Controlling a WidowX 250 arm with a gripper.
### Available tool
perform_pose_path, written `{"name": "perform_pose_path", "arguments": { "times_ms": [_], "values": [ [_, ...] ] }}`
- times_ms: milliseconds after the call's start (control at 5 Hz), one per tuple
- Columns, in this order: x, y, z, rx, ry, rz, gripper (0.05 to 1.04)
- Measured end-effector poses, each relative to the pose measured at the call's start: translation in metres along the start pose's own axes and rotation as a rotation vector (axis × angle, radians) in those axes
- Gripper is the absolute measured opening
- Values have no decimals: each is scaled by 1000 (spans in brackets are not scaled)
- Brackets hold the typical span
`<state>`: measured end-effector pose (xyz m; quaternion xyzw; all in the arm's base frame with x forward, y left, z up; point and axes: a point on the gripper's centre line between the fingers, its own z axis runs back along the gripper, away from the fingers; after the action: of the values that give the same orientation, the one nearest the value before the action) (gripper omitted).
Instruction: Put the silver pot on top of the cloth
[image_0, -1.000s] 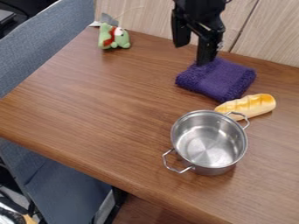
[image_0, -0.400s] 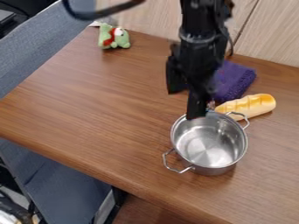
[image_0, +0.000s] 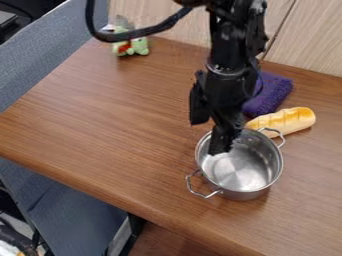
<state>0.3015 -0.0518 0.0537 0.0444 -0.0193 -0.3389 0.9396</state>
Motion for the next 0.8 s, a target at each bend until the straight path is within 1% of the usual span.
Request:
{"name": "perform_pose_path", "arguments": {
  "times_ms": [200,400,600,800],
  "values": [
    [3,9,-9,-24,0,21,1000],
    [9,6,-19,-112,-60,7,945],
    [13,2,-21,-137,-101,4,653],
    [12,1,-23,-135,-100,-8,344]
  ]
}}
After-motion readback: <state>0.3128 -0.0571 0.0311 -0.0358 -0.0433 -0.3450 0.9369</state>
